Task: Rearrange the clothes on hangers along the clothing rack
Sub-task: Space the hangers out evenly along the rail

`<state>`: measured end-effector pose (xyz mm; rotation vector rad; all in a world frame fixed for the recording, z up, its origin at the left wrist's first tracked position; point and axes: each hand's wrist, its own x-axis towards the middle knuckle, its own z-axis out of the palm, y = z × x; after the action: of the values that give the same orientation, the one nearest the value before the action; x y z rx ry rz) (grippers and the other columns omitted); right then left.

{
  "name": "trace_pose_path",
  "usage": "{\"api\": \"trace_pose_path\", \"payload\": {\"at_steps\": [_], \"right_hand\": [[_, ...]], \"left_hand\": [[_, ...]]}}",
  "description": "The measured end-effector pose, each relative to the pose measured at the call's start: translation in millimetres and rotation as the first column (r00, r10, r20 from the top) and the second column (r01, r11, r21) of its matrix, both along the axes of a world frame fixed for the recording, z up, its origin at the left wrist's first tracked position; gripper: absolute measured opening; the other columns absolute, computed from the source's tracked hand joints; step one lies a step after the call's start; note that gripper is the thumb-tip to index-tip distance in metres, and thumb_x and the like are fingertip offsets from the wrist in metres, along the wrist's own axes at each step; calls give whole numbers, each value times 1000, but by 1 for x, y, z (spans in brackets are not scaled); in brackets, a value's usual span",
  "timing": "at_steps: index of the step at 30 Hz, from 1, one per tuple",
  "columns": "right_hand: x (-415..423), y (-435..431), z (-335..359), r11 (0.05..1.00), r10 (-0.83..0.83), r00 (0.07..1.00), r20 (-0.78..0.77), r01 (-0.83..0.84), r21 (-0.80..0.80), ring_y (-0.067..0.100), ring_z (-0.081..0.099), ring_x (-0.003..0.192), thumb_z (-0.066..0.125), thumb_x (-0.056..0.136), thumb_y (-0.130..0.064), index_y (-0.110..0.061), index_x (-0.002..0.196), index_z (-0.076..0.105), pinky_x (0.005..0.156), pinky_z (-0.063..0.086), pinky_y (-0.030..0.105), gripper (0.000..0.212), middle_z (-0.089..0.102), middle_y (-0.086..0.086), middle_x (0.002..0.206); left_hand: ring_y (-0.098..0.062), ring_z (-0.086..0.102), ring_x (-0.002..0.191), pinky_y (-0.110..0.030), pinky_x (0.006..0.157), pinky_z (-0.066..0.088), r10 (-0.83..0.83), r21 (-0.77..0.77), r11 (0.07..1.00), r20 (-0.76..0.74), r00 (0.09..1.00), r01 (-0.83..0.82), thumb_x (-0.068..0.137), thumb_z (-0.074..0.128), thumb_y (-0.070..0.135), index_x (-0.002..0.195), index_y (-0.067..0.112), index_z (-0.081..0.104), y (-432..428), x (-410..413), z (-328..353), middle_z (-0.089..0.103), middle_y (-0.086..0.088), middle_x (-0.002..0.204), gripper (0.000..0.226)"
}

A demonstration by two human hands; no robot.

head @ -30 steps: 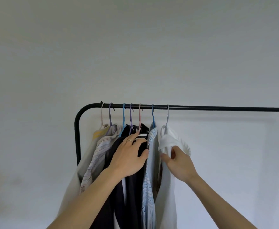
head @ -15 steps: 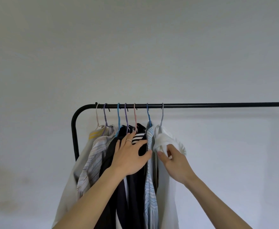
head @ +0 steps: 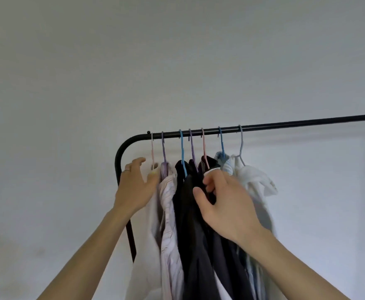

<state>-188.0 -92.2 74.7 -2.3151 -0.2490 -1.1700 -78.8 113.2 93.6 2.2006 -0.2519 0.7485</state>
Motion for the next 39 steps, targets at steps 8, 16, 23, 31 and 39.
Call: {"api": "trace_pose_path", "payload": {"at_steps": [8, 16, 23, 31, 39], "right_hand": [[37, 93, 3, 998, -65, 958, -278, 64, -12, 24, 60, 97, 53, 90, -46, -21, 112, 49, 82, 49, 37, 33, 56, -3, 113], [82, 104, -13, 843, 328, 769, -549, 25, 538, 13, 53, 65, 57, 86, -35, -16, 69, 49, 68, 45, 32, 26, 55, -3, 64], [102, 92, -19, 679, 277, 910, -308, 42, 733, 18, 61, 80, 55, 87, -43, 1, 90, 65, 75, 48, 35, 45, 68, 8, 80], [84, 30, -3, 730, 111, 940, -322, 142, 668, 28, 67, 97, 51, 98, -35, -2, 98, 67, 88, 51, 40, 36, 72, 15, 100], [83, 32, -4, 931, 5, 893, -451, 160, 327, 26, 62, 93, 42, 99, -40, -18, 88, 59, 80, 45, 36, 30, 68, 5, 95]], "left_hand": [[-9, 47, 126, -30, 104, 39, -447, -135, 891, -84, 891, 434, 91, 59, 36, 143, 35, 34, 18, 39, -25, 49, 12, 137, 57], [-18, 60, 102, -37, 89, 48, -392, -175, 911, -90, 915, 373, 88, 53, 31, 138, 34, 40, 16, 50, -22, 62, 6, 113, 51], [-21, 60, 91, -39, 80, 51, -290, -90, 955, -67, 955, 284, 94, 45, 34, 123, 25, 52, 10, 53, -24, 63, -1, 100, 32], [-22, 62, 82, -40, 76, 53, -248, -92, 966, -63, 967, 242, 96, 40, 33, 130, 21, 47, -9, 52, -25, 63, -3, 92, 36], [-22, 60, 80, -35, 67, 47, -208, -55, 978, -100, 973, 203, 98, 38, 31, 137, 20, 42, -15, 47, -22, 61, -3, 91, 41]]}}
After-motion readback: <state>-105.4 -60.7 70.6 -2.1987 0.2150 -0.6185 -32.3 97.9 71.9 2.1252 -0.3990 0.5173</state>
